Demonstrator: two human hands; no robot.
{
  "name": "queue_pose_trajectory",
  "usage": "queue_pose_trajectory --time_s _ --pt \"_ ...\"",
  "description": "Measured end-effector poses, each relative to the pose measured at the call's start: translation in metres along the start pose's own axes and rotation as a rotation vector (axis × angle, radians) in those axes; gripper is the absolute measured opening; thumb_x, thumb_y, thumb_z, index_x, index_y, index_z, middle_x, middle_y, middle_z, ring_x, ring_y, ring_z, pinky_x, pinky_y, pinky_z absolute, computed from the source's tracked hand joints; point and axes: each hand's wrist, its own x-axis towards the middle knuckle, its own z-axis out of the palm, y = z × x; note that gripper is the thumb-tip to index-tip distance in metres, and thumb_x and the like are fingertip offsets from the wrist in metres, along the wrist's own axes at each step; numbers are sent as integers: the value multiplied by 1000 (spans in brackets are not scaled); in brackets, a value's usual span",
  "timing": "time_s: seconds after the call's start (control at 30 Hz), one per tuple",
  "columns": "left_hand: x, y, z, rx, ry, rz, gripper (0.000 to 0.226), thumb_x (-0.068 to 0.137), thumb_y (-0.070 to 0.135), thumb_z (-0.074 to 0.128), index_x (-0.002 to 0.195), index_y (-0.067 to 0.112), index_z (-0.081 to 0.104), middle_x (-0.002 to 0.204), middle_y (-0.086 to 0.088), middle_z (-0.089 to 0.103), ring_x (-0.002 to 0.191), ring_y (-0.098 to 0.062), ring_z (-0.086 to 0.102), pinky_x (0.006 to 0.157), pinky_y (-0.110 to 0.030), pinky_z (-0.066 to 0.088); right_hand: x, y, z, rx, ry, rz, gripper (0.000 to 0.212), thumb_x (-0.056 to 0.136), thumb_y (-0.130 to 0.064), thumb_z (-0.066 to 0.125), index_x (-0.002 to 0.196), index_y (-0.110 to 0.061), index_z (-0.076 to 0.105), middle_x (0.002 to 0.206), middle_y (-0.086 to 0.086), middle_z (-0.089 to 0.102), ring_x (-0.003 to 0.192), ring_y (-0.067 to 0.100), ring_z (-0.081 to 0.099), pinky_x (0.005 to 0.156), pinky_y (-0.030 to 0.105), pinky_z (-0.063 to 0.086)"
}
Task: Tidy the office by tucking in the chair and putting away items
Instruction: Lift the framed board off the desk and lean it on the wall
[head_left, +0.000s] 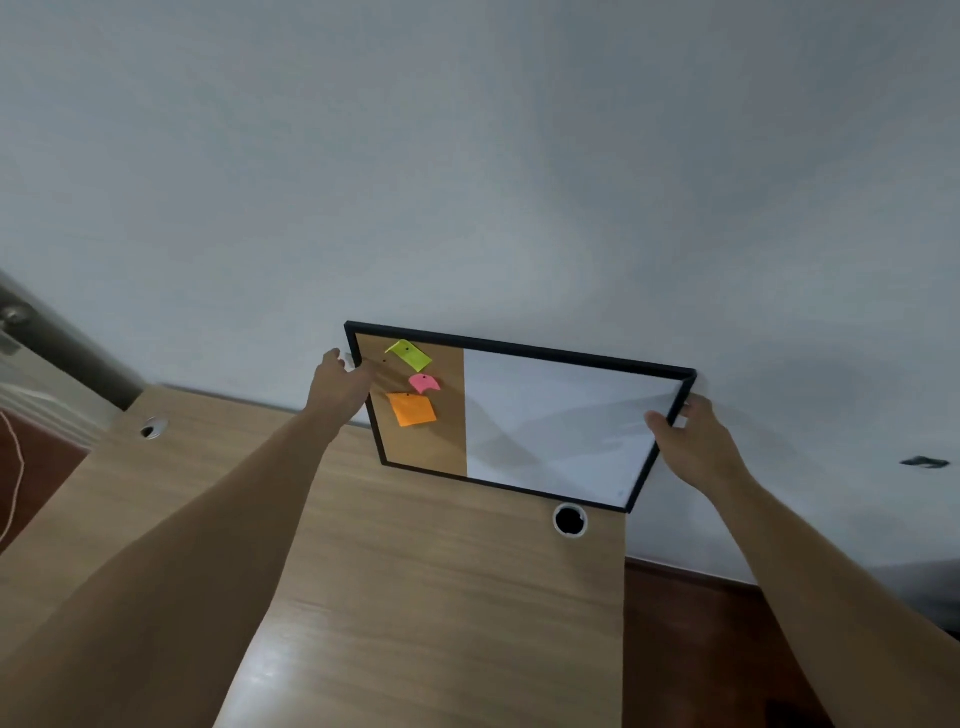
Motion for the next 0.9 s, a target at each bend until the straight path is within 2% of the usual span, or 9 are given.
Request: queue_pose_trajectory --time_s 0.1,0.17,0.27,0.33,0.43,0.6,0.73,0.83,0.9 --pt "19 -6 2 21 -36 36 66 98 41 62 157 16 47 153 -3 58 135 -26 57 104 -38 44 6 4 5 -7 5 41 60 106 -36 60 155 -10 39 147 11 60 129 35 60 93 36 42" --pt "29 -14 3 27 -43 73 58 95 42 62 148 19 57 144 1 65 131 -25 61 102 -36 45 9 10 8 -9 -14 66 59 107 -36 58 157 -10 40 150 11 58 130 34 59 93 35 41" --pt "32 -21 1 33 -12 129 42 103 36 62 142 18 63 134 2 67 126 -23 61 102 -34 44 13 19 11 1 -38 77 57 109 -38 54 157 -11 40 153 9 56 135 32 56 101 36 43" --pt "30 -30 -4 45 -4 173 36 107 38 59 134 16 68 124 1 67 119 -26 62 97 -35 44 14 23 11 28 -16 74 52 109 -41 54 152 -12 46 150 6 58 134 32 57 109 42 45" --pt "29 -50 -16 52 28 177 35 106 44 60 119 14 69 121 -7 66 114 -34 64 92 -39 46 14 38 12 47 43 48 46 105 -54 57 136 -20 60 138 3 67 120 34 67 106 56 53" --pt "9 -79 -37 -4 14 225 31 96 51 69 105 22 72 117 -8 72 102 -31 70 87 -42 51 -6 54 10 98 143 0 30 99 -59 64 108 -30 66 116 -5 74 104 28 73 97 53 59" --pt "-13 -83 -42 -79 -18 298 11 100 43 71 99 32 73 115 0 73 94 -28 68 96 -53 56 -27 68 2 148 198 -23 32 96 -63 63 108 -34 68 111 -7 75 101 26 75 97 56 59" --pt "-28 -74 -40 -165 -83 322 13 101 40 68 100 27 71 95 14 72 91 -23 61 93 -53 56 -46 75 -16 205 243 -15 39 88 -71 62 107 -38 69 112 -8 75 102 25 75 99 56 59" --pt "-40 -64 -36 -203 -130 338 15 103 38 67 101 23 70 94 13 71 95 -21 61 96 -54 55 -60 83 -32 227 271 -11 38 86 -72 63 105 -40 69 110 -10 76 101 24 75 99 55 59"
